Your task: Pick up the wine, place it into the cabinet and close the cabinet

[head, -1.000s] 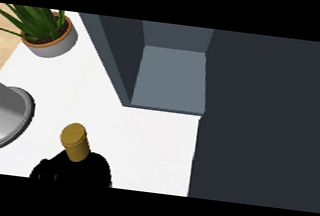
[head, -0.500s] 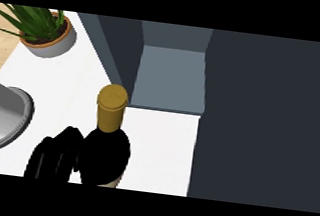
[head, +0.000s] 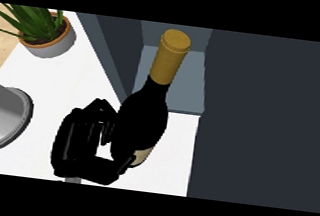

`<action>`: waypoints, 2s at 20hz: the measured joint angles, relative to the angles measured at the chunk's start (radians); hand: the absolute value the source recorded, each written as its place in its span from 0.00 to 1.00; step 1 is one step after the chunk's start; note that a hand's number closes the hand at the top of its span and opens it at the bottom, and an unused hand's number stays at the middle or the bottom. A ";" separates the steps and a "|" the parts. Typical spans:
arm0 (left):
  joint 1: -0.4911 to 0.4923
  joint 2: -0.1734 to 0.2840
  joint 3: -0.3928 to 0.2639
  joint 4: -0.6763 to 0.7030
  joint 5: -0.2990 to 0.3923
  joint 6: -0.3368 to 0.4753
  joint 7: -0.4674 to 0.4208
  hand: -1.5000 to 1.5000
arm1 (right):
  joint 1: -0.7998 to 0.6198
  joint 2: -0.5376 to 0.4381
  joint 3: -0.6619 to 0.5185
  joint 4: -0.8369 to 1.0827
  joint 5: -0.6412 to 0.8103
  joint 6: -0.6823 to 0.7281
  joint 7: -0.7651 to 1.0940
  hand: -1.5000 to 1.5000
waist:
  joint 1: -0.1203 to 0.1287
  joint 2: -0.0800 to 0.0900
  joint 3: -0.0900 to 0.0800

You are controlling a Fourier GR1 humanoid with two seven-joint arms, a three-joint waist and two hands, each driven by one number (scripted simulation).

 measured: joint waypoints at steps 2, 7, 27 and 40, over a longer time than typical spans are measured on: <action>-0.061 -0.003 -0.018 0.026 -0.007 0.056 0.007 1.00 | -0.023 -0.007 -0.011 0.022 -0.008 -0.001 -0.001 0.00 | 0.000 0.000 0.000; -0.213 -0.007 -0.005 0.138 -0.045 0.132 0.019 1.00 | 0.024 0.005 -0.015 0.024 -0.004 0.025 -0.048 0.00 | -0.004 0.000 0.000; -0.450 -0.009 -0.161 0.581 0.121 0.345 -0.182 1.00 | -0.009 -0.013 -0.034 0.045 -0.024 0.026 -0.040 0.00 | -0.006 0.001 0.000; -0.499 -0.009 -0.115 0.855 0.305 0.218 -0.381 1.00 | -0.029 -0.011 -0.028 0.066 -0.018 0.017 -0.039 0.00 | -0.008 0.002 0.000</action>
